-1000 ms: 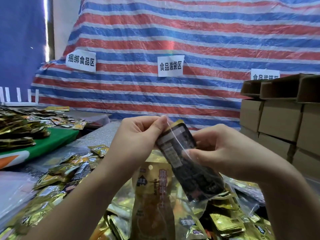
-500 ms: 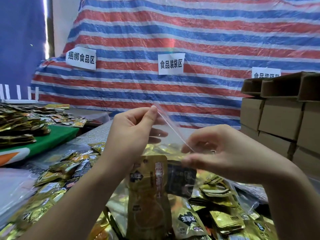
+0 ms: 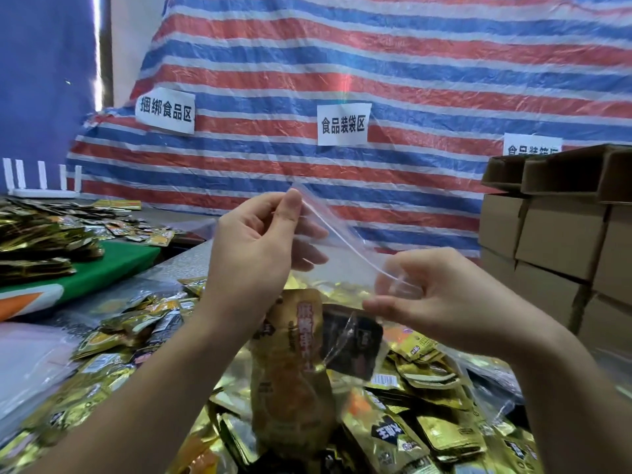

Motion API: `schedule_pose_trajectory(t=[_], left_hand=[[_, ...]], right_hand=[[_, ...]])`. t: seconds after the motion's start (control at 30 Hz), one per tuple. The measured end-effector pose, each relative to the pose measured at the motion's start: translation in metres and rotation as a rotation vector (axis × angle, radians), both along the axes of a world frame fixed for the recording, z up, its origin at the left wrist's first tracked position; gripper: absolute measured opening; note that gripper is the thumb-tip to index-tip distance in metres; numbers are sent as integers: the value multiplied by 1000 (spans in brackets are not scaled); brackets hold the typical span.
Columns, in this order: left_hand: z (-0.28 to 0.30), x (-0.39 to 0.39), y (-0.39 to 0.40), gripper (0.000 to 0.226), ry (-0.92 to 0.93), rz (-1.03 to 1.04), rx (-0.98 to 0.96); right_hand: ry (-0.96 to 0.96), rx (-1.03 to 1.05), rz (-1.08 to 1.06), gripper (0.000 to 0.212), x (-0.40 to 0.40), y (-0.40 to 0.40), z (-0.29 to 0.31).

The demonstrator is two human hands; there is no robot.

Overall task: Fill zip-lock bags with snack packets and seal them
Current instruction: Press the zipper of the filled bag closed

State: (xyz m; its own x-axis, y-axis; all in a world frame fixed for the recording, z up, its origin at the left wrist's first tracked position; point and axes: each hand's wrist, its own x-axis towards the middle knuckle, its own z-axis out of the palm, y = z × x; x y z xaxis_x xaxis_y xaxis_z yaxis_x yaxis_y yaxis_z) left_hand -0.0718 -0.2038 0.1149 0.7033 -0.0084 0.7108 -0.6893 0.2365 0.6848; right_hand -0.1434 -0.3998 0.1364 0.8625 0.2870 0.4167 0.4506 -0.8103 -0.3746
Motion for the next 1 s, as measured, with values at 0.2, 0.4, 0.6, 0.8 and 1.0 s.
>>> schedule_pose_trajectory(t=[0.2, 0.4, 0.6, 0.8, 1.0], left_hand=[[-2, 5, 5, 28, -1, 115, -21], [-4, 4, 0, 27, -51, 126, 4], [-3, 4, 3, 25, -62, 139, -1], [-1, 2, 3, 27, 4, 96, -22], [1, -16, -4, 25, -173, 57, 151]], right_hand=[[-278, 116, 90, 22, 1, -1, 3], [-10, -153, 81, 24, -9, 6, 2], [-411, -152, -9, 31, -9, 2, 6], [-531, 115, -134, 36, -4, -3, 9], [-473, 142, -168, 63, -9, 24, 2]])
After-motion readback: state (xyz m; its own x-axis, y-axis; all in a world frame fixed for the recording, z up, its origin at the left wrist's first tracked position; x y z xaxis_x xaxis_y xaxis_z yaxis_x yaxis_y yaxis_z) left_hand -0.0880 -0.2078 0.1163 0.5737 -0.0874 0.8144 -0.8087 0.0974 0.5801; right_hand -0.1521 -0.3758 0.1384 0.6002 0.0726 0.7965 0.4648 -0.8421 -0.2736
